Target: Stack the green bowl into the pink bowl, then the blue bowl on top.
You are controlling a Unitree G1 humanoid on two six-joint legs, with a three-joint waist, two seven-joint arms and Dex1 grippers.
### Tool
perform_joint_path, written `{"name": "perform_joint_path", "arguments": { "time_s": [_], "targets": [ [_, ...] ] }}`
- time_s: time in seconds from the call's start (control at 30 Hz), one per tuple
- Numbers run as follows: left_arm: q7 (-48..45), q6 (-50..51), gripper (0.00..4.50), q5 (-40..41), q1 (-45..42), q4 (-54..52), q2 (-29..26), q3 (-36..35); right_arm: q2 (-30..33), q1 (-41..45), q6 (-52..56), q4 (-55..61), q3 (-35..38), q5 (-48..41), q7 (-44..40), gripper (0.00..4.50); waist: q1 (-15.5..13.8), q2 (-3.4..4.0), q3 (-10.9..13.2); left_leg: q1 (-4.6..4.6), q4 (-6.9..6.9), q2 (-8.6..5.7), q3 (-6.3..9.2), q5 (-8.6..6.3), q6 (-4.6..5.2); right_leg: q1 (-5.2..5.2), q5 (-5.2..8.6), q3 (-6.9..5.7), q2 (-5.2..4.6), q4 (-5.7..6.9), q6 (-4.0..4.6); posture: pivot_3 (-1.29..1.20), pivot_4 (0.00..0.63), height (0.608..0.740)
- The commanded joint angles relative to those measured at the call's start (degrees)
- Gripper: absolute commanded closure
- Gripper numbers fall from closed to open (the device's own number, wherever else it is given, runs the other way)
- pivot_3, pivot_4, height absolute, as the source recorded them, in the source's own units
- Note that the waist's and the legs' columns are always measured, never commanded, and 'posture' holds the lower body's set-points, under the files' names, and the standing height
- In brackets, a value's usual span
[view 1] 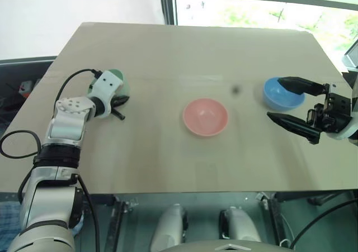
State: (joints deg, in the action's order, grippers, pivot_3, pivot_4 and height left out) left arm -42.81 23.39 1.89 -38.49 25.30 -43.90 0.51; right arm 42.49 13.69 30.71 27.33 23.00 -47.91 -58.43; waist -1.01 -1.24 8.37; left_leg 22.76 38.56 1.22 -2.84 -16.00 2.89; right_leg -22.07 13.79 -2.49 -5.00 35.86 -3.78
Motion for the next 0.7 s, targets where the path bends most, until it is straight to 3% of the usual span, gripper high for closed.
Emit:
{"name": "perform_joint_path", "arguments": {
  "time_s": [0.03, 0.37, 0.53, 0.7],
  "targets": [
    [-5.47, 0.37, 4.45, 1.93, -4.18, -1.38, 1.04, 1.12, 0.67, -0.1, -1.72, 1.15, 0.17, -0.34, 0.33, 0.0, -0.18, -0.01, 0.01, 0.03, 0.01, 0.0, 0.02, 0.0, 0.0, 0.0, 0.0, -0.02, 0.0, 0.0, 0.0, 0.0, 0.15, 0.74],
    [-28.87, -14.87, 4.45, 5.73, -16.77, -8.66, 4.31, 8.38, 0.42, 0.37, -3.25, 0.23, -1.83, 0.38, 0.93, 0.0, 0.11, -0.09, 0.07, 0.21, 0.04, -0.18, 0.06, -0.03, 0.05, -0.02, 0.0, -0.1, 0.04, 0.0, -0.01, 0.0, 0.15, 0.74],
    [-39.08, -18.18, 4.45, 10.76, -14.24, -19.84, 4.64, 10.83, 0.53, 0.28, -3.89, 0.55, -2.15, 0.69, 1.44, 0.0, 0.4, -0.04, 0.09, 0.18, 0.02, -0.13, 0.0, -0.04, 0.07, -0.02, 0.0, -0.05, 0.06, 0.0, -0.01, 0.0, 0.15, 0.74],
    [-43.53, -20.41, 4.45, 11.45, -10.2, -26.87, 3.97, 13.09, 0.49, -0.41, -4.23, 1.41, -1.72, 0.72, 2.31, 0.0, 0.22, -0.02, 0.11, 0.12, 0.1, -0.02, -0.01, -0.04, 0.07, -0.02, 0.0, 0.01, 0.07, -0.02, -0.01, 0.0, 0.15, 0.74]
  ]
}}
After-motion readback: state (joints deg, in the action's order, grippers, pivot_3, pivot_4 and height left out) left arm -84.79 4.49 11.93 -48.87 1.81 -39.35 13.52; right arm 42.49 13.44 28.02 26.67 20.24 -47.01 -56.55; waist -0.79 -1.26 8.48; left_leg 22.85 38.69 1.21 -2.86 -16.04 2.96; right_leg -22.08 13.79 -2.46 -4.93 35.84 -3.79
